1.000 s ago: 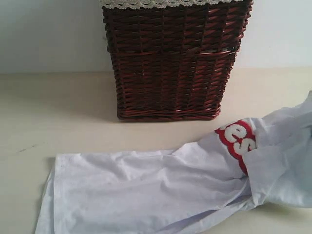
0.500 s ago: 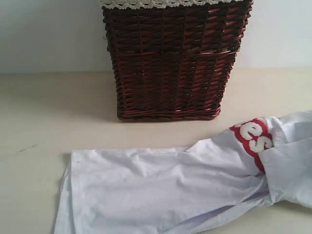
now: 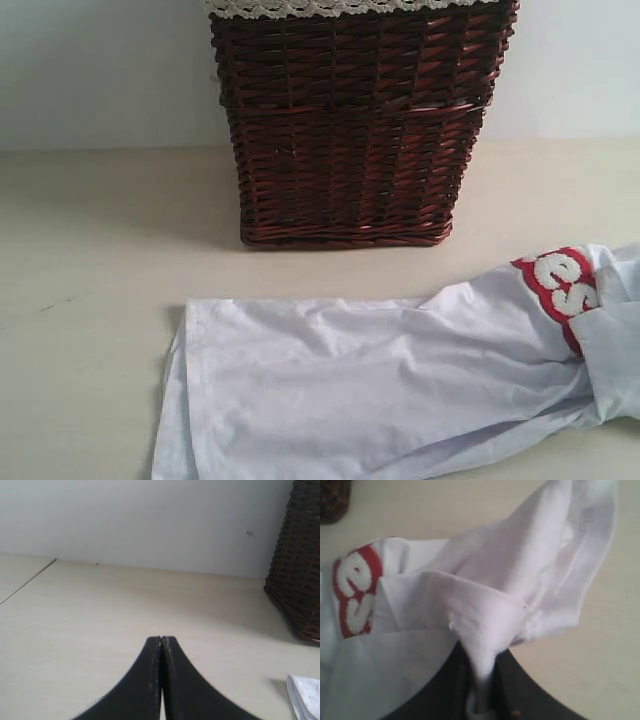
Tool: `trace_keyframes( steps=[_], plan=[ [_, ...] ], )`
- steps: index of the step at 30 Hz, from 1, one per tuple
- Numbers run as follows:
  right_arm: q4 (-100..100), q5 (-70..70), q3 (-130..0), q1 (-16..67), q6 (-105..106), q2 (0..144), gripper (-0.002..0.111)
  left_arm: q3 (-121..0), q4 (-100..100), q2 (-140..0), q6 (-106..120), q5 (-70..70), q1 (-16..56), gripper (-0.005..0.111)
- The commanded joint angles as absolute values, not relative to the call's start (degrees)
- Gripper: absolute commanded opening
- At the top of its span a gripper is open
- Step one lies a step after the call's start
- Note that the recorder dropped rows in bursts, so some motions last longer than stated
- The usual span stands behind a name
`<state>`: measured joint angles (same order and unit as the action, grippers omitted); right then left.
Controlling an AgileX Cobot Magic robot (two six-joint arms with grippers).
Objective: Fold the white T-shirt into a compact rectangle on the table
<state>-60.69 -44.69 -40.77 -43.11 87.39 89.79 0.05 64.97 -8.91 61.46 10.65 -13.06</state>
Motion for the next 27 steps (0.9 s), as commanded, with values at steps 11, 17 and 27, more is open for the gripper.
trace_keyframes(
  steps=[11, 17, 27],
  plan=[
    [-71.03, -51.06, -41.57, -28.36, 90.28, 83.74, 0.0, 0.0, 64.82, -8.66, 61.21, 10.81, -13.19, 0.0],
    [-79.41, -51.06, -41.57, -21.02, 89.55, 80.03, 0.0, 0.0, 64.82, -8.66, 61.21, 10.81, -13.19, 0.0],
    [-79.94, -46.86, -41.57, -15.67, 86.26, 79.28, 0.0, 0.0, 64.82, -8.66, 61.21, 10.81, -13.19, 0.0]
  ],
)
